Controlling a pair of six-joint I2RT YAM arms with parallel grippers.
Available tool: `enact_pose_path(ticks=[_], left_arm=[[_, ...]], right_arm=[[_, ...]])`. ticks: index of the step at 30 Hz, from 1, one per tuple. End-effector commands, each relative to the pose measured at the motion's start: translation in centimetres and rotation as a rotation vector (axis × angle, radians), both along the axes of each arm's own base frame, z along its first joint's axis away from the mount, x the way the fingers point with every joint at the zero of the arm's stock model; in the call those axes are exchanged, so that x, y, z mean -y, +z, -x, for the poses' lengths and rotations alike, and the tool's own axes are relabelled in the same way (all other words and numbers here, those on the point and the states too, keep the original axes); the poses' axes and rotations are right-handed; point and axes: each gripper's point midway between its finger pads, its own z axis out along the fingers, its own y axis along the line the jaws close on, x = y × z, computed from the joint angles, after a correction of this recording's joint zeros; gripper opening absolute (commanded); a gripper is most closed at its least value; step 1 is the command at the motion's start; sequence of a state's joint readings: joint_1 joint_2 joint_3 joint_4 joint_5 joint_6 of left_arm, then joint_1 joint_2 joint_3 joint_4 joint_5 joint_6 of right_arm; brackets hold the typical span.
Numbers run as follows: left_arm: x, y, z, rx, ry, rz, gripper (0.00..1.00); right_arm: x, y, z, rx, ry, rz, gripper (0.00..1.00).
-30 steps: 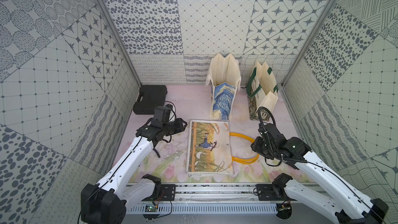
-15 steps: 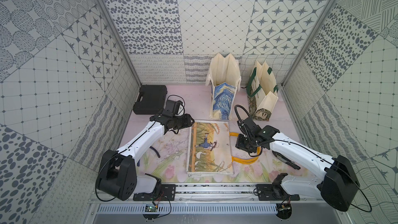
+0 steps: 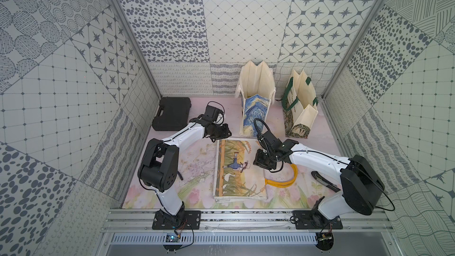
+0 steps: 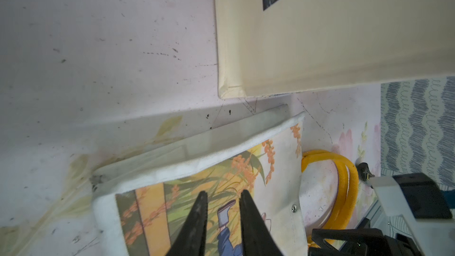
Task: Put away the canvas bag
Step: Adjust the canvas bag at the center of the board.
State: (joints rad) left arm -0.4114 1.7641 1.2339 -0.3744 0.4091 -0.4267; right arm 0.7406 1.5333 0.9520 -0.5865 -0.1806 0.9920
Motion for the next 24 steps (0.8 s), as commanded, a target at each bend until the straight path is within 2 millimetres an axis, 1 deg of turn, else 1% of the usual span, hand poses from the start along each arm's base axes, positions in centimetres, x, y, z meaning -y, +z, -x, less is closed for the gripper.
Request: enact_pose_path(ticks=[1, 8, 10, 13, 16, 19, 22, 24], left_arm=[[1.5, -1.7, -0.3, -0.032, -0.058, -0.004, 0.2], [1.0, -5.8, 0.3, -0.132, -0.047, -0.055, 0.18], [0.7, -6.6, 0.2, -0.158, -0.03, -0.068, 0.17], [0.1, -7.3, -0.2, -0.189, 0.001, -0.087, 0.17], [-0.6, -8.3, 0.0, -0.243, 0.019, -0.123, 0.17], [-0.7, -8.9, 0.3, -0.269, 0.019, -0.137, 0.16], [-0.9, -9.0, 0.5, -0.269, 0.026, -0.143, 0.16], [-0.9, -8.4, 0.4, -0.253, 0.028, -0.135, 0.16]], right_arm=[[-1.6, 0.3, -0.8, 0.01, 0.002, -0.055, 0.38], [-1.4, -0.4, -0.9, -0.004, 0.004, -0.054, 0.38], [-1.3, -0.6, -0.8, -0.009, 0.003, -0.053, 0.38], [-1.2, -0.8, -0.7, -0.014, 0.002, -0.05, 0.38], [-1.0, -0.9, -0.6, -0.019, -0.003, -0.038, 0.38], [-0.8, -1.0, -0.3, -0.038, 0.001, -0.017, 0.38], [-1.3, -1.2, 0.9, -0.073, 0.034, 0.004, 0.38], [-2.0, -1.2, 2.2, -0.098, 0.053, 0.002, 0.38]])
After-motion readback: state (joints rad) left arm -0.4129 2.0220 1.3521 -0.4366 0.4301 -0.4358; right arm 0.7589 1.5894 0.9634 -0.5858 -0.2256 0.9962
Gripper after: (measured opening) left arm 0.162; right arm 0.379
